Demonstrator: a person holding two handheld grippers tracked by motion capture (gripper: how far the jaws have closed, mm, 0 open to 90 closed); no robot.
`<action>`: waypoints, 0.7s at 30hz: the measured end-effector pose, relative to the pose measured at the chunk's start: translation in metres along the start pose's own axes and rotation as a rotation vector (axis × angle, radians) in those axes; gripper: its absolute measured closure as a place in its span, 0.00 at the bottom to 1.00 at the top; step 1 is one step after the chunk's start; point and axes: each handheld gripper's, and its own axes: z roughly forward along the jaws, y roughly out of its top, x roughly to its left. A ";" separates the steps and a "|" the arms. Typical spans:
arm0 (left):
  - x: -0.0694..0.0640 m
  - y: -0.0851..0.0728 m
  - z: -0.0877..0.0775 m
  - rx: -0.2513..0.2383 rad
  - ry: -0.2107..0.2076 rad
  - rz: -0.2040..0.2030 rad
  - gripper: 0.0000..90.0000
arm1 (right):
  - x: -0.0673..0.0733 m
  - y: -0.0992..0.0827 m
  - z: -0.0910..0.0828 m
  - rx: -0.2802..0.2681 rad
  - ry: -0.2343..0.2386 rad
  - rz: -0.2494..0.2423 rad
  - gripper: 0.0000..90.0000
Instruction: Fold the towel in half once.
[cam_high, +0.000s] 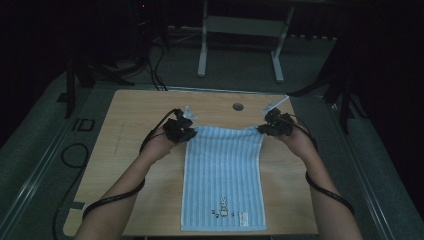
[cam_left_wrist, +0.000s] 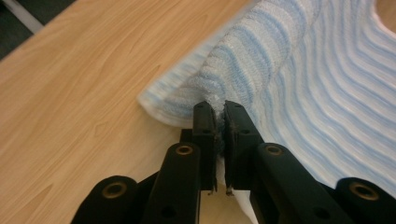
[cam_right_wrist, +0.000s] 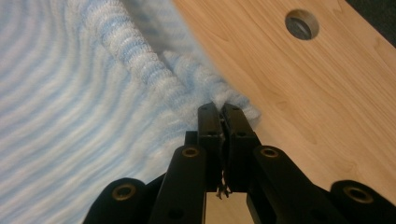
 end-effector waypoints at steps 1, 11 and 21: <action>-0.005 -0.004 -0.006 -0.005 0.000 0.001 0.93 | 0.005 -0.001 -0.004 -0.008 0.007 0.001 0.97; -0.055 -0.071 -0.015 0.055 -0.112 0.022 0.91 | 0.070 -0.059 0.001 -0.011 0.088 -0.002 0.97; -0.084 -0.111 -0.002 0.139 -0.192 0.043 0.89 | 0.102 -0.100 0.026 0.051 0.159 0.023 0.96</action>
